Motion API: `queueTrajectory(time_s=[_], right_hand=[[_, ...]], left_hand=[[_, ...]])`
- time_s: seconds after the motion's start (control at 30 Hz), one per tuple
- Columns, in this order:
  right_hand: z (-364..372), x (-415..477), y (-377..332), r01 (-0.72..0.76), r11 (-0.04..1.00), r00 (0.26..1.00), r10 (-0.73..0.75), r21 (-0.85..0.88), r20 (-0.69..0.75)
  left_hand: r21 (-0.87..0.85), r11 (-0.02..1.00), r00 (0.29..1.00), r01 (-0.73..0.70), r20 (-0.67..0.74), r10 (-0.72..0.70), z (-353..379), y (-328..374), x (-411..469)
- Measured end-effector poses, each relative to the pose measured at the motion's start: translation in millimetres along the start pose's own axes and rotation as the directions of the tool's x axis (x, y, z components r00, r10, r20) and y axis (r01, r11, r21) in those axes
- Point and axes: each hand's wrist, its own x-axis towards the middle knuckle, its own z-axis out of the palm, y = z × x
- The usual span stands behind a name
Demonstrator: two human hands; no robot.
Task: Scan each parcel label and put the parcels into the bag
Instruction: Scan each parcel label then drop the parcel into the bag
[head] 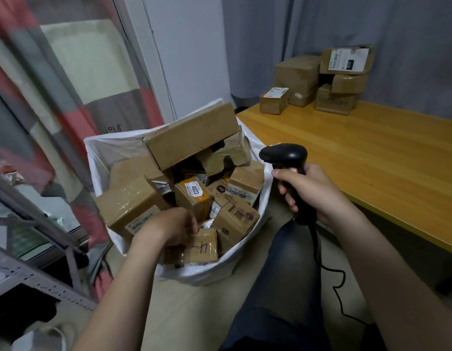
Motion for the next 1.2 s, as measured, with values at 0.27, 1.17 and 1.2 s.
queueTrajectory(time_s=[0.27, 1.17, 1.2], right_hand=[[-7.4, -1.8, -1.9, -0.001, 1.0, 0.999, 0.001, 0.012, -0.051], [-222.0, 105.9, -98.1, 0.142, 0.984, 0.846, -0.176, -0.105, -0.503], [-229.3, 117.3, -99.1, 0.143, 0.983, 0.841, -0.184, -0.119, -0.508]], left_hand=[[0.045, 0.996, 0.995, -0.083, -0.053, 0.085, -33.9, 40.0, -4.5], [0.232, 0.799, 0.729, -0.554, -0.328, 0.601, -147.5, 397.6, 199.7], [0.224, 0.799, 0.727, -0.558, -0.334, 0.6, -149.1, 408.8, 213.2]])
